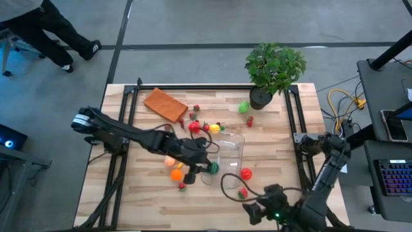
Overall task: Pick and placing Produce into tupperware
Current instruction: Put the blueberry into the transparent bin, then put the strawberry into the transparent bin
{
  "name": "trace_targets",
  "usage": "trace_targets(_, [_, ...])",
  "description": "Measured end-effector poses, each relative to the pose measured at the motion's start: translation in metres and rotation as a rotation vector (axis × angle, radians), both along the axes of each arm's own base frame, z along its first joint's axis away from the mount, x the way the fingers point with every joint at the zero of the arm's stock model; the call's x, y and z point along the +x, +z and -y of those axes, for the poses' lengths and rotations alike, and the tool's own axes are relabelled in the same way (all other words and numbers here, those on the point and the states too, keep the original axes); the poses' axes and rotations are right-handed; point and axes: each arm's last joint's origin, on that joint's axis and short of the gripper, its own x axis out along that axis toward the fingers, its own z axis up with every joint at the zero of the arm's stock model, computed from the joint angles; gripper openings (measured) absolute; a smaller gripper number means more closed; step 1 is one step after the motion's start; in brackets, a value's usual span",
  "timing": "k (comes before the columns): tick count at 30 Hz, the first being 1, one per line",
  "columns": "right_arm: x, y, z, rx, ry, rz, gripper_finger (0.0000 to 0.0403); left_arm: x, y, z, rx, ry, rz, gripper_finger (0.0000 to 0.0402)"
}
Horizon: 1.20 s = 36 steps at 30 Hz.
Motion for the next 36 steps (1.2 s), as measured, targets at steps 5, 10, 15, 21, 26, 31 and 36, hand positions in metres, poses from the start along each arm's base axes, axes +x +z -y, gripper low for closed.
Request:
trace_targets(5, [-0.001, 0.000, 0.000, 0.013, 0.008, -0.022, 0.0364, 0.022, -0.028, 0.000, 0.010, 0.016, -0.068, 0.0097])
trace_targets(10, [-0.001, -0.001, -0.001, 0.026, 0.014, -0.043, 0.0364, 0.033, -0.037, 0.002, -0.055, 0.057, -0.112, 0.0112])
trace_targets(15, [-0.001, -0.001, -0.001, 0.024, 0.020, -0.049, 0.0364, 0.035, -0.033, 0.003, -0.121, 0.096, -0.119, 0.0178])
trace_targets(21, [-0.001, -0.001, 0.000, 0.019, 0.023, -0.052, 0.0364, 0.023, -0.016, -0.002, -0.132, 0.116, -0.119, 0.0264])
trace_targets(26, [0.000, -0.001, 0.002, 0.015, 0.024, -0.071, 0.0364, -0.011, -0.002, -0.011, -0.025, 0.135, -0.266, 0.0281])
trace_targets(31, [0.000, -0.002, 0.009, 0.065, 0.037, -0.227, 0.0364, -0.049, 0.004, -0.022, 0.079, 0.215, -0.426, 0.0283])
trace_targets(36, [0.001, -0.007, 0.017, 0.055, 0.083, -0.383, 0.0364, -0.073, 0.003, -0.027, 0.052, 0.268, -0.488, 0.0283])
